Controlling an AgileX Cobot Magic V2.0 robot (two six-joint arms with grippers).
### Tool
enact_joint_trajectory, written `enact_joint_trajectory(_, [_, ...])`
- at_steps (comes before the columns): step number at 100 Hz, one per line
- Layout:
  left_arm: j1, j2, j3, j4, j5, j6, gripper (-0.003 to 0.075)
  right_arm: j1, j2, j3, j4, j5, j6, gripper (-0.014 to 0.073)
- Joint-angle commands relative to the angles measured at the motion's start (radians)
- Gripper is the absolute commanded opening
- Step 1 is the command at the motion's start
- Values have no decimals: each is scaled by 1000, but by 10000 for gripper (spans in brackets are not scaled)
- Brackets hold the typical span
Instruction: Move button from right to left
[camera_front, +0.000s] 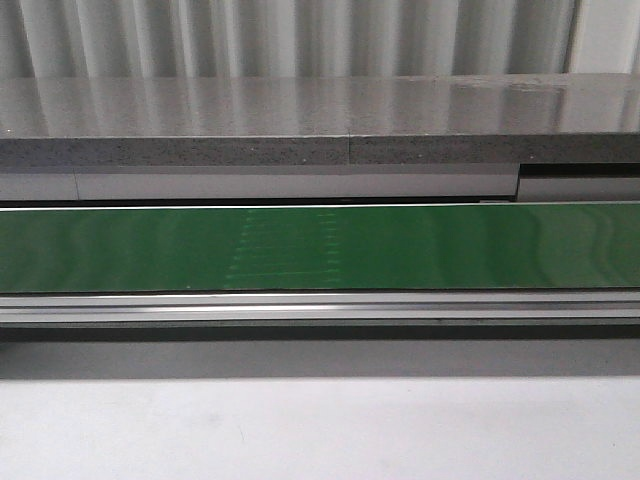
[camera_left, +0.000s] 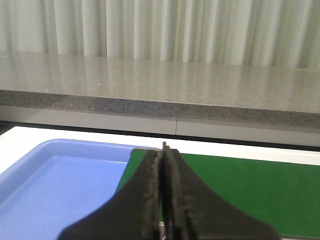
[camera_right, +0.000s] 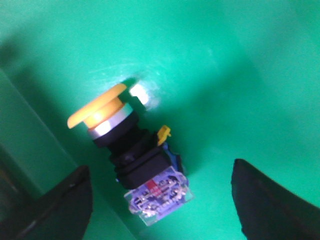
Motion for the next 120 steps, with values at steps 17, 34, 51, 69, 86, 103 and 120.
enact_joint_trajectory(17, [-2, -37, 24, -9, -75, -10, -20, -2, 17, -31, 40, -32, -57, 566])
enact_joint_trajectory(34, [-2, -37, 24, -9, -75, -10, -20, -2, 48, -31, 41, -54, -57, 336])
enact_joint_trajectory(51, [-2, -37, 24, -9, -75, -10, -20, -2, 45, -31, 51, -54, -56, 75])
enact_joint_trajectory(69, [-2, -37, 24, -9, -75, -10, -20, -2, -40, -40, 51, -37, -55, 59])
enact_joint_trajectory(86, [-2, -37, 24, -9, -75, -10, -20, -1, -182, -40, 56, 9, -54, 59])
enact_joint_trajectory(103, [-2, -37, 24, -9, -75, -10, -20, 62, -321, -39, 63, 101, -46, 59])
enact_joint_trajectory(120, [-2, -37, 24, -9, -75, -10, -20, 184, -372, -34, 63, 152, 14, 59])
